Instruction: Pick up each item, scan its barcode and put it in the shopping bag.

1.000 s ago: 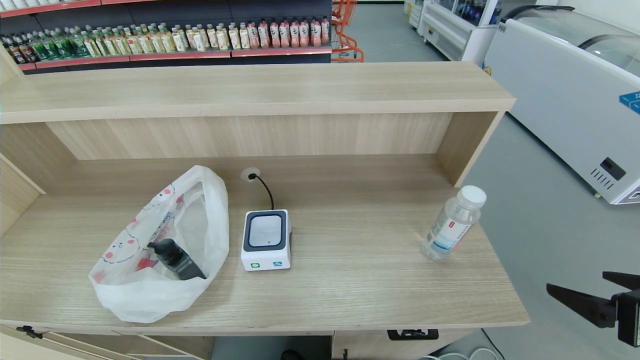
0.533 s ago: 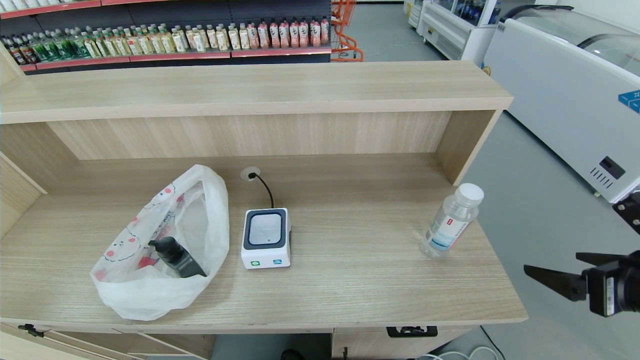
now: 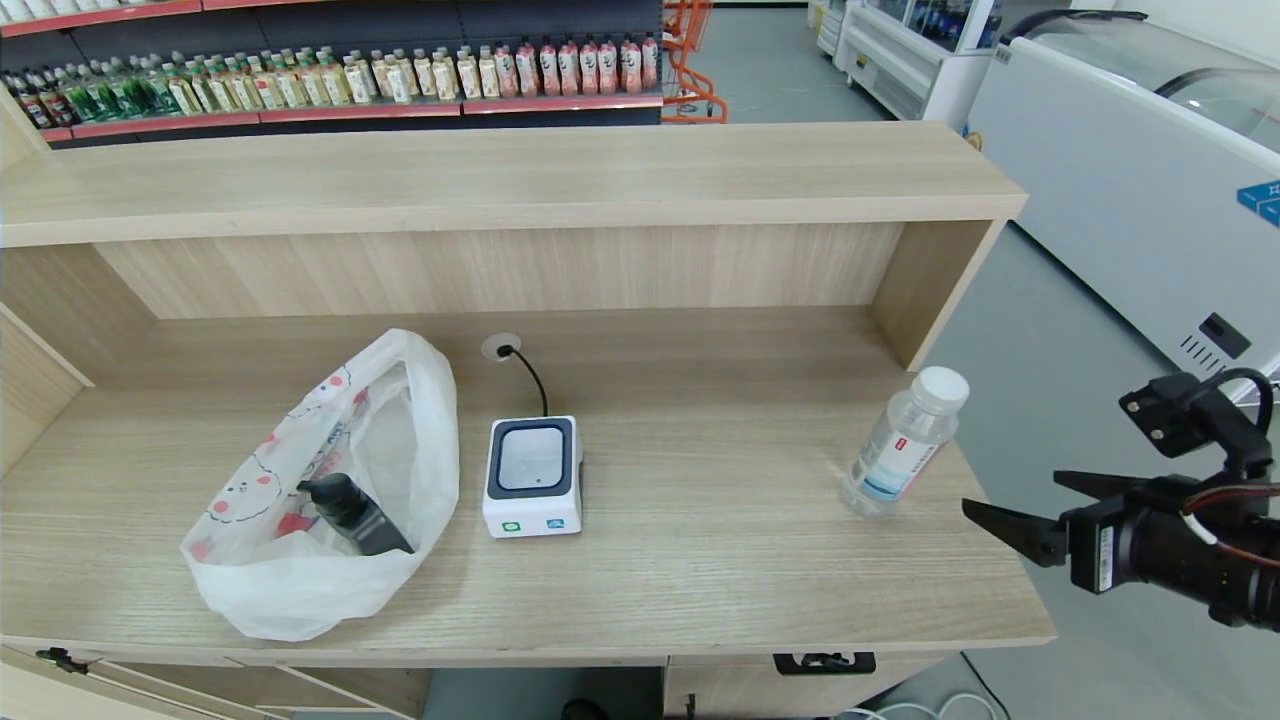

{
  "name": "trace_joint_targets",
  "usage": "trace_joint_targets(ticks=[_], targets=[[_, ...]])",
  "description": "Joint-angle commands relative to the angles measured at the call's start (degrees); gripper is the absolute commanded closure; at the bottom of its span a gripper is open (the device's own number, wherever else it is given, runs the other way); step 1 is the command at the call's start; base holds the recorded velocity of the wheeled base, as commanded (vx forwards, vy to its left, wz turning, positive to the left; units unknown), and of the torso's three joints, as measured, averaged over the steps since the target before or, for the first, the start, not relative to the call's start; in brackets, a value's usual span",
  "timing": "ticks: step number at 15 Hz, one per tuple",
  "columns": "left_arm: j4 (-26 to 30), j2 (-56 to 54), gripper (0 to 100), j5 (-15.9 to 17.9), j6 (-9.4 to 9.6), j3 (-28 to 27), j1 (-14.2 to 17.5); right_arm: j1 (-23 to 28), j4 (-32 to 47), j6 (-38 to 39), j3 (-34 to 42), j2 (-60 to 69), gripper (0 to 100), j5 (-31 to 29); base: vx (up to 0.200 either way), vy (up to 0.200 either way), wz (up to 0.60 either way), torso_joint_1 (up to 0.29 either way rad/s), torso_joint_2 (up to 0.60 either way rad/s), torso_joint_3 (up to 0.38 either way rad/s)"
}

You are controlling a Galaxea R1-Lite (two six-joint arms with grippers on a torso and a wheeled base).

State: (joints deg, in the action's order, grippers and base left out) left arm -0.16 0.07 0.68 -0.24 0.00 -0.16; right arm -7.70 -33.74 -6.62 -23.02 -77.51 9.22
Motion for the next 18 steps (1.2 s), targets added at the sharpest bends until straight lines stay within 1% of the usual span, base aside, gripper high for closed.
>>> trace_joint_targets(ticks=[1,3,4,6,14,18], targets=[[-0.02,0.01,0,0.02,-0.02,0.0,-0.02,-1.96,-5.63,-0.5,0.34,-6.43,0,-0.16,0.0,0.0,0.0,0.0,0.0,0.0],[-0.02,0.01,0,0.02,-0.02,0.0,-0.02,-3.55,-10.03,-0.85,0.43,-9.33,0,-0.69,0.0,0.0,0.0,0.0,0.0,0.0],[-0.02,0.01,0,0.02,-0.02,0.0,-0.11,-3.55,-11.43,-1.82,0.43,-10.29,0,-0.69,0.0,0.0,0.0,0.0,0.0,0.0],[-0.02,0.01,0,0.02,-0.02,0.0,-0.02,-3.55,-13.63,-3.31,0.6,-11.7,0,-0.69,0.0,0.0,0.0,0.0,0.0,0.0],[-0.02,0.01,0,0.02,-0.02,0.0,-0.02,-3.55,-21.98,-3.22,0.25,-17.94,0,0.01,0.0,0.0,0.0,0.0,0.0,0.0],[-0.02,0.01,0,0.02,-0.02,0.0,-0.02,-3.46,-25.76,-3.22,-0.28,-21.11,0,2.03,0.0,0.0,0.0,0.0,0.0,0.0]])
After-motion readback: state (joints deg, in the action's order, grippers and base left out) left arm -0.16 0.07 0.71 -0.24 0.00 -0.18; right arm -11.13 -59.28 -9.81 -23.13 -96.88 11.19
